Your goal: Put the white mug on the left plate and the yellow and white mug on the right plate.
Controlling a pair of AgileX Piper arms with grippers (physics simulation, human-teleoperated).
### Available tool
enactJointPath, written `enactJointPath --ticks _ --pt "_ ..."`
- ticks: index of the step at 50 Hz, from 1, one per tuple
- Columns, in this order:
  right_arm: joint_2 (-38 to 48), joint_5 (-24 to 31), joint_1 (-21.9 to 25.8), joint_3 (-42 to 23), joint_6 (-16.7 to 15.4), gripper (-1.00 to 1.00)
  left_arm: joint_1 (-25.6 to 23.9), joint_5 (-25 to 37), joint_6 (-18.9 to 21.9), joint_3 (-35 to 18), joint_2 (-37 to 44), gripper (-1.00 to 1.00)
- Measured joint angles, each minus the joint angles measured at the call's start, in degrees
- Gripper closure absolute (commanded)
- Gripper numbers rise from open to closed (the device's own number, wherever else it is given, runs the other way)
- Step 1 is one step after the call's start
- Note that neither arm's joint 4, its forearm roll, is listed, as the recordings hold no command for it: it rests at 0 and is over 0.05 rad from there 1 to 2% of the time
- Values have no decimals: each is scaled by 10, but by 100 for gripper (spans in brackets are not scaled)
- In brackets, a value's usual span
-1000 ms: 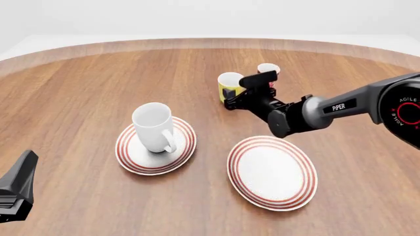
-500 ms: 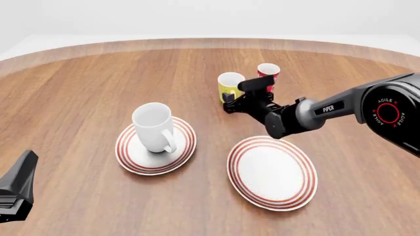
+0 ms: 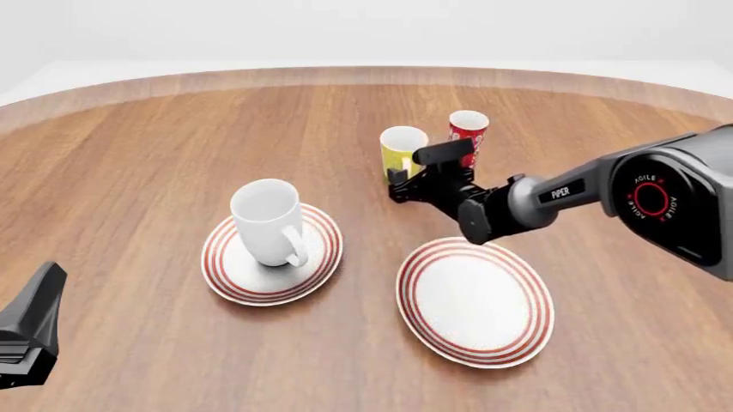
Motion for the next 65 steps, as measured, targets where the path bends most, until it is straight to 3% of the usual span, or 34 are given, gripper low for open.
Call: enactJointPath --ticks 14,15,37,65 --pt "14 3 1 -11 2 -100 0 0 0 0 0 -100" --pt "15 3 1 -11 2 100 0 0 0 0 0 -100" --pt "7 -7 1 3 -3 100 0 0 0 0 0 -100" --pt "-69 -38 22 90 -29 100 0 0 0 0 0 -100"
